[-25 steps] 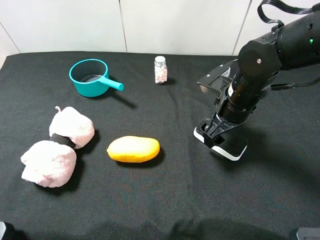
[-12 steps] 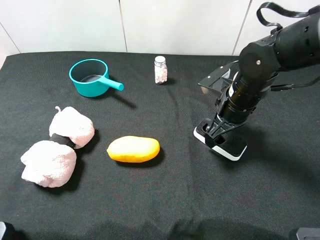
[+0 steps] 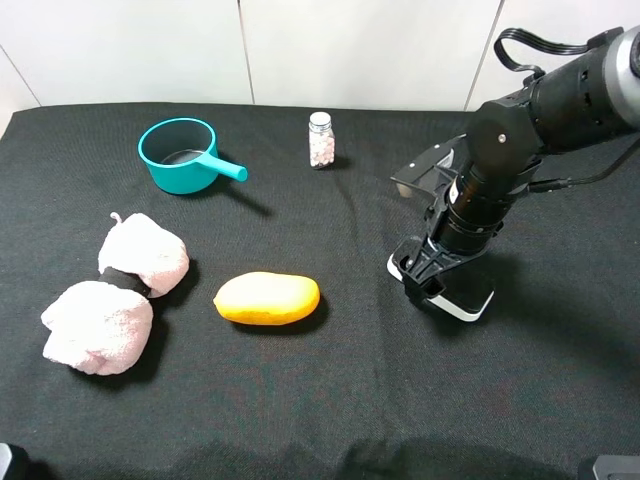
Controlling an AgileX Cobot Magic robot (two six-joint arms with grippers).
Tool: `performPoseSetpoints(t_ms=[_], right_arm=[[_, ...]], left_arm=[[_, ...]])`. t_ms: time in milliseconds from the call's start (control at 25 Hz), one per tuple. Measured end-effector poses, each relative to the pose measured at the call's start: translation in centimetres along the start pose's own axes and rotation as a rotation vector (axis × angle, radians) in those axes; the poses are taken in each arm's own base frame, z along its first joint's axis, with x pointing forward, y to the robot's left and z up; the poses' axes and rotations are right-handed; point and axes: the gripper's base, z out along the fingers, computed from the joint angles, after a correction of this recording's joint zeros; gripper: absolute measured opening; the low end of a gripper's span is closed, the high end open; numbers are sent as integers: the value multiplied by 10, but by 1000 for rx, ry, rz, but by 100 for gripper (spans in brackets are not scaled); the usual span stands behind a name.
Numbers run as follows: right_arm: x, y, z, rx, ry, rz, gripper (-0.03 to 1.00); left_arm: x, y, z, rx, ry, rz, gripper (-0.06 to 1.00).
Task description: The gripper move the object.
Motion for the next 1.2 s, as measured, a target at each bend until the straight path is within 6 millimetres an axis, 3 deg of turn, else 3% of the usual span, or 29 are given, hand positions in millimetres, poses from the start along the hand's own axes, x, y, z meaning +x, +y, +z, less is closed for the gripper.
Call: performPoseSetpoints(t_ms=[1200], right_arm=[[-1, 0, 3, 1, -7, -1, 69]], left_arm=[[0, 0, 0, 0, 0, 0, 77]])
